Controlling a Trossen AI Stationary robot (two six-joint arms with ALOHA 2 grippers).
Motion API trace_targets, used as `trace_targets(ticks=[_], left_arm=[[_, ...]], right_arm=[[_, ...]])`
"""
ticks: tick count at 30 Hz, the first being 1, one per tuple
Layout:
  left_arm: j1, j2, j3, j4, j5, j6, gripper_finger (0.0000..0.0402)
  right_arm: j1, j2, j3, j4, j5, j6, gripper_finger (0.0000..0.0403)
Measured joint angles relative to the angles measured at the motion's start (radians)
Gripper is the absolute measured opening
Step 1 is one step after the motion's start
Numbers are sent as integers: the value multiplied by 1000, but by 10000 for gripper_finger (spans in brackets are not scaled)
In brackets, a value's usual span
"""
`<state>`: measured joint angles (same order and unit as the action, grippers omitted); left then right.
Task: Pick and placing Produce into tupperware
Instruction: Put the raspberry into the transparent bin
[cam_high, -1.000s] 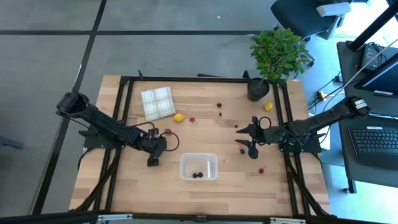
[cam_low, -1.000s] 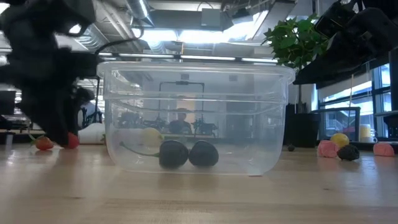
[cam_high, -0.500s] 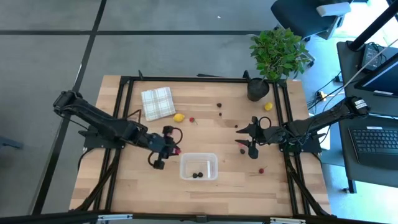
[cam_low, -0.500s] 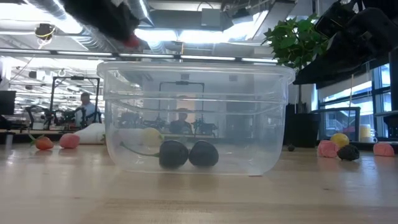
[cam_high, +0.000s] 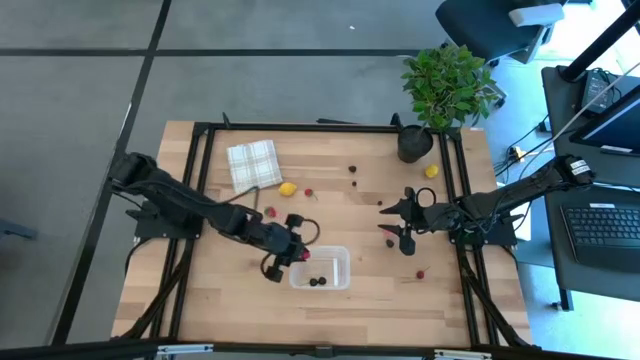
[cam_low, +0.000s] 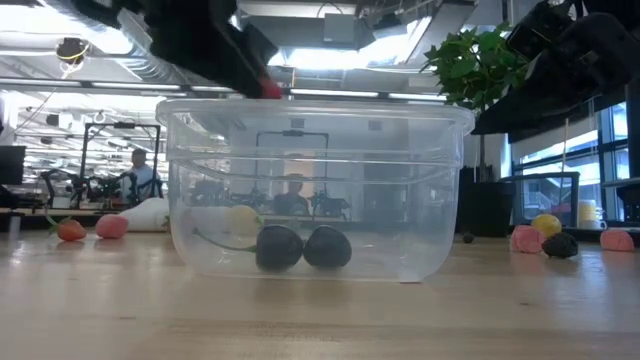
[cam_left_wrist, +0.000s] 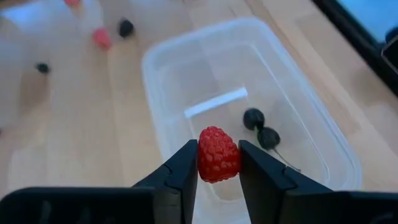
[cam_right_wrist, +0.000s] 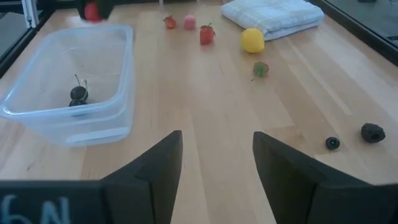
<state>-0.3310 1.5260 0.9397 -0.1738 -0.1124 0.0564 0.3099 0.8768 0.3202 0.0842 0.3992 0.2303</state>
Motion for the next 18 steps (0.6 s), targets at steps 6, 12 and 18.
trace_targets(ticks=[6, 12, 18], left_arm=[[5, 127, 122, -154, 1, 1, 83], [5, 207, 177, -192, 52, 1, 96], [4, 255, 178, -204, 78, -8, 90]], right_arm=[[0, 0, 0, 3, 0, 2, 198], [0, 0, 0, 3, 0, 1, 198], [0, 0, 0, 2, 0, 2, 198]])
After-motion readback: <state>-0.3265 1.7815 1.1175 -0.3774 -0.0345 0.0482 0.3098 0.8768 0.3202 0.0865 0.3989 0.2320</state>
